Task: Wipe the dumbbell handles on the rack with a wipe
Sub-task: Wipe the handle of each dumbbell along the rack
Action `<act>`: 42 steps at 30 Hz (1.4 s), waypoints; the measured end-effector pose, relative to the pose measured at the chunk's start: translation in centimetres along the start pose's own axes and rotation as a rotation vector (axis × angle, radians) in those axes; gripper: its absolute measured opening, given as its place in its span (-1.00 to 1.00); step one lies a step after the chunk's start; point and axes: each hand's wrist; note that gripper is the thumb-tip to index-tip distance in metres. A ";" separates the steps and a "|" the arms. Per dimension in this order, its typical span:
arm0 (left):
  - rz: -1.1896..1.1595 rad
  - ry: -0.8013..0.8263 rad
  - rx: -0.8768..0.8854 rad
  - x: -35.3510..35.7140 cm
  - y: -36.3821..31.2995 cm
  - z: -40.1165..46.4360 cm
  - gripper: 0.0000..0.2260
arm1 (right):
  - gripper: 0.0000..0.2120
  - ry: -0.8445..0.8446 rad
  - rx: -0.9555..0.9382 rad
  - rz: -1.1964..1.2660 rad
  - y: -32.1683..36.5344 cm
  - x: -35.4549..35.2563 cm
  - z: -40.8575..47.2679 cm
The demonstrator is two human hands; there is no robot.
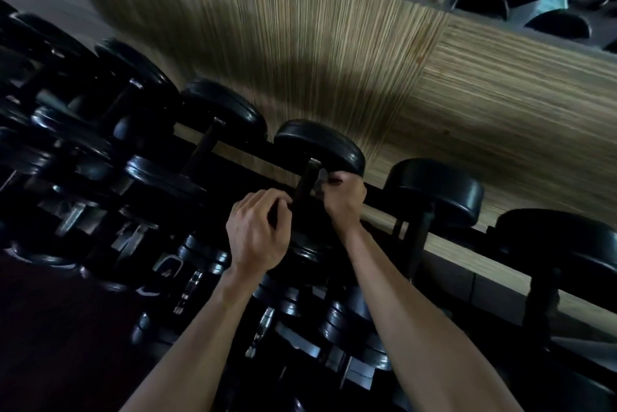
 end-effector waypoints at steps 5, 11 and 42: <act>-0.011 0.004 0.018 0.1 0.6 0.1 -0.74 | -0.88 0.061 0.161 -0.060 -0.7 0.1 0.4; -0.012 -0.003 0.020 0.1 0.6 0.0 -0.74 | -0.97 0.115 0.045 0.053 -0.4 0.5 0.2; -0.070 -0.049 -0.017 0.2 0.5 0.0 -0.74 | -0.82 0.365 -0.186 0.048 -2.1 -0.5 -1.5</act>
Point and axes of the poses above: each hand's wrist, its own z-axis towards the middle knuckle, its own x-axis out of the palm, y = z × x, and after that the axes turned 12 degrees about -z, right-handed
